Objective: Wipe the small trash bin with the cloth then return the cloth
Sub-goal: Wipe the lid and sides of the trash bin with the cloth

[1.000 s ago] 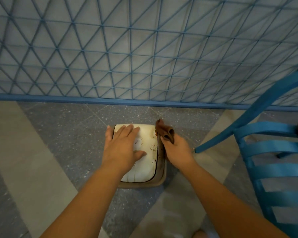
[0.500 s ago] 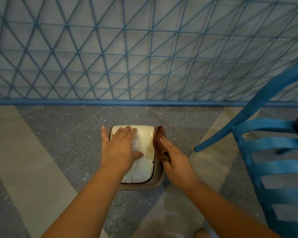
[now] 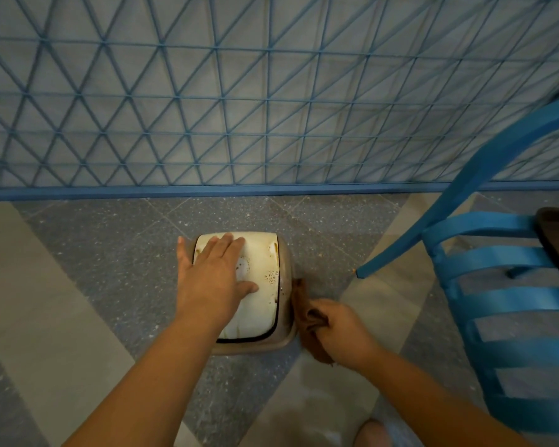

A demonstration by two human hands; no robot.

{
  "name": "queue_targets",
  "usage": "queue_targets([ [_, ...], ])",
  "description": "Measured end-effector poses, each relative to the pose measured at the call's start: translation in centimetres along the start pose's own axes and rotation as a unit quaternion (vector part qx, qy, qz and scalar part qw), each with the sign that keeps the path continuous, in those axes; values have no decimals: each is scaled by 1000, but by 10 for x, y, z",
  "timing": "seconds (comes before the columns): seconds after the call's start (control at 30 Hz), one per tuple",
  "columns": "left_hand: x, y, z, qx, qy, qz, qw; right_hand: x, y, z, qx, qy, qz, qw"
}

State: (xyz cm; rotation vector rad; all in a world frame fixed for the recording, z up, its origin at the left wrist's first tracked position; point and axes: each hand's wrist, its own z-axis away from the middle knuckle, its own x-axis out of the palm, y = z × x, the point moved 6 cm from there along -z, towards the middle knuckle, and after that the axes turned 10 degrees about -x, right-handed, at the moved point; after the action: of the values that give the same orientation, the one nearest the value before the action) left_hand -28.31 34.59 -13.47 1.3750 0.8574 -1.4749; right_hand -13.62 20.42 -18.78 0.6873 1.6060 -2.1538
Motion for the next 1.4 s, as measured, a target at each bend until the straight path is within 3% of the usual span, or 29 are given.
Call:
queue_targets([
  [0.07, 0, 0, 0, 1, 1, 6, 1000, -7, 7, -4, 45, 9, -42, 998],
  [0.13, 1, -1, 0, 1, -1, 7, 1000, -20, 15, -17, 103, 104, -99, 984],
  [0.2, 2, -1, 0, 1, -2, 2, 1000, -27, 10, -36, 119, 146, -114, 975],
  [0.3, 2, -1, -1, 0, -3, -13, 1000, -18, -12, -58, 67, 121, -108, 984],
  [0.47, 3, -1, -1, 4, 1, -27, 1000, -3, -20, -25, -93, 141, 10, 986],
  [0.53, 3, -1, -1, 6, 2, -31, 1000, 6, -8, -8, -131, 110, 56, 984],
  [0.63, 2, -1, -1, 5, -1, -27, 1000, 8, 5, 9, -159, 64, 116, 978],
  [0.8, 2, 0, -1, 9, -5, -33, 999, -21, -14, -18, -69, 197, -35, 977],
  [0.93, 2, -2, -2, 4, -9, -45, 999, 16, -24, -15, -78, 167, 16, 983],
  [1.07, 4, -3, -3, 17, -7, -50, 999, 32, 7, 16, -96, 100, 105, 985],
  [1.13, 4, -4, -4, 31, -8, -52, 998, 33, 16, 27, -110, 77, 96, 986],
  [1.17, 3, -4, -4, 41, -12, -57, 997, 30, 21, 31, -87, 89, 61, 990],
  [1.23, 1, -3, -7, 64, -22, -73, 995, 19, 38, 37, 50, 147, -46, 987],
  [1.3, -2, -2, -13, 92, -30, -85, 992, 17, 57, 37, 194, 168, -129, 958],
  [1.4, -6, 0, -22, 134, -38, -92, 986, 17, 48, 25, 225, 162, -205, 939],
])
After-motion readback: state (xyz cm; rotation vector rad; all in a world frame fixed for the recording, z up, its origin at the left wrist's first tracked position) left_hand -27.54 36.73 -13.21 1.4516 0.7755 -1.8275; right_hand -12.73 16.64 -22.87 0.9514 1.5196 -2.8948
